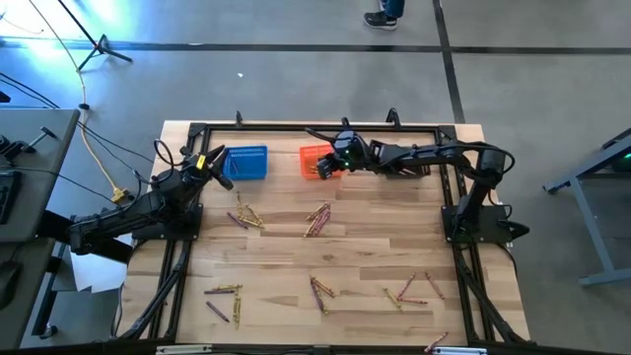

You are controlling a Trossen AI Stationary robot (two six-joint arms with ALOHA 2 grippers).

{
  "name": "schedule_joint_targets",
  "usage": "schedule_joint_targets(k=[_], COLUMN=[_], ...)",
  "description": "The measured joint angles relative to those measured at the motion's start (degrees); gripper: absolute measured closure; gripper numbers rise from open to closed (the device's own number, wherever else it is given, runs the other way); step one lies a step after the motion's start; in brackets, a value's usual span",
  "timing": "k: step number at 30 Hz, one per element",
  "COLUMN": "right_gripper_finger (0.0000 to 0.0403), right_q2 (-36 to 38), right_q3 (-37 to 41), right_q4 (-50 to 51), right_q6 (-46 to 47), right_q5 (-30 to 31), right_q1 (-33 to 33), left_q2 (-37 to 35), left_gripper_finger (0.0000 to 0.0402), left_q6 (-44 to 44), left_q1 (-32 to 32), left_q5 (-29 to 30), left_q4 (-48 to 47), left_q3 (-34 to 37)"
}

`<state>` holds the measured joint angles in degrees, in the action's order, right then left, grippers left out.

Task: Sort crayons
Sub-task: Put the yellow crayon into the orange bin, then put the red crayon into the black bin

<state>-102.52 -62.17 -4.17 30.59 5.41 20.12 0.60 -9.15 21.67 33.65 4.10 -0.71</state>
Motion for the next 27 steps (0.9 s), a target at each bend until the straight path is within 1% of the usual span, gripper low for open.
schedule_joint_targets(k=[3, 6, 9, 12, 15, 18, 20, 22, 27], right_gripper_finger=[0.0298, 0.0288, 0.0287, 0.0291, 0.0298, 0.0304, 0.0306, 0.0307, 0.0307], right_q2=[0.2, 1.4, 3.5, 5.4, 7.3, 8.5, 9.2, 10.2, 13.5], right_q3=[0.0, -1.6, -4.3, -8.3, -13.2, -17.7, -19.6, -19.9, -15.7], right_q4=[1.0, 7.2, 17.1, 29.3, 41.4, 54.1, 62.0, 68.0, 78.1], right_q6=[1.7, 4.3, 5.4, 5.4, 5.8, 9.0, 11.8, 15.9, 30.3], right_q5=[0.0, -1.4, -1.9, -1.9, -1.9, -2.0, -2.0, -2.0, -2.6], right_q1=[0.0, 0.0, -0.3, -1.4, -3.6, -6.4, -8.3, -10.5, -18.3], left_q2=[0.0, 0.0, 0.0, 0.0, 0.0, 0.0, 0.0, 0.0, 0.0], left_gripper_finger=[0.0342, 0.0342, 0.0342, 0.0342, 0.0342, 0.0342, 0.0342, 0.0342, 0.0342], left_q6=[0.0, 0.0, 0.0, 0.0, 0.0, 0.0, 0.0, 0.0, 0.0], left_q1=[0.0, 0.0, 0.0, 0.0, 0.0, 0.0, 0.0, 0.0, 0.0], left_q5=[0.0, 0.0, 0.0, 0.0, 0.0, 0.0, 0.0, 0.0, 0.0], left_q4=[0.0, 0.0, 0.0, 0.0, 0.0, 0.0, 0.0, 0.0, 0.0], left_q3=[0.0, 0.0, 0.0, 0.0, 0.0, 0.0, 0.0, 0.0, 0.0])
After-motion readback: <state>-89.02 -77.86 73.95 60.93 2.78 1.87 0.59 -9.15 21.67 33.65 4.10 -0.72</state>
